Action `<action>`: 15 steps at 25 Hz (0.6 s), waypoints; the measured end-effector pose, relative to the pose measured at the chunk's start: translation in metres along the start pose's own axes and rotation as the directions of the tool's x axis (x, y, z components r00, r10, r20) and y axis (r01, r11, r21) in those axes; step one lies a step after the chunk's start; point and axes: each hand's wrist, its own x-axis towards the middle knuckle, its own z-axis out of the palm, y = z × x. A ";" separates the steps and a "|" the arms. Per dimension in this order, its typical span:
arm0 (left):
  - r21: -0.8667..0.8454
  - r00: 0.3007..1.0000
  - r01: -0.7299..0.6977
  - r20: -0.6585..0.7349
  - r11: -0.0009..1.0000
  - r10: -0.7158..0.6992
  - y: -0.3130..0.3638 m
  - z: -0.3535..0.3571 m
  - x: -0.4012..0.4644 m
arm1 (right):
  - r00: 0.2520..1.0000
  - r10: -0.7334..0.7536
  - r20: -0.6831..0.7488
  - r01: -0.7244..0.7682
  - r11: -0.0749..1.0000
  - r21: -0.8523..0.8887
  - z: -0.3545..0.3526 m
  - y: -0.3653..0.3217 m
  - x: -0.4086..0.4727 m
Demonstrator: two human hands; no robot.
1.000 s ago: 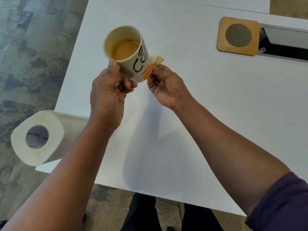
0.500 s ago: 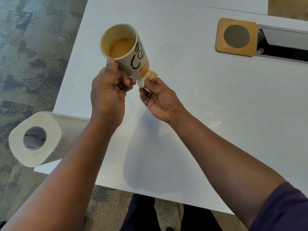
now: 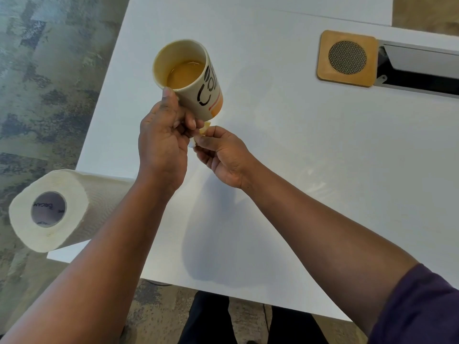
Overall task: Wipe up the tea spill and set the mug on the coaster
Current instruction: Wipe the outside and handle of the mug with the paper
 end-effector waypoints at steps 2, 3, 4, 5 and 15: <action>0.023 1.000 -0.004 0.007 1.000 0.004 0.000 0.000 0.000 | 0.998 0.003 -0.061 -0.002 1.000 0.021 -0.009 -0.001 0.000; 0.033 1.000 -0.004 0.010 0.999 0.003 -0.001 -0.001 0.000 | 0.996 -0.006 -0.086 0.009 0.999 0.031 -0.015 -0.002 -0.001; 0.038 1.000 0.001 0.010 0.999 -0.001 -0.001 -0.002 0.001 | 0.994 -0.024 -0.108 0.029 0.999 0.042 -0.021 -0.003 -0.002; 0.037 1.000 0.008 0.010 0.999 -0.008 -0.003 -0.002 0.002 | 0.990 -0.049 -0.130 0.057 0.996 0.062 -0.027 -0.006 -0.004; 0.077 0.992 0.044 0.112 0.996 -0.053 -0.032 0.016 -0.009 | 0.891 -0.360 -0.275 0.405 0.906 0.126 -0.054 -0.051 -0.032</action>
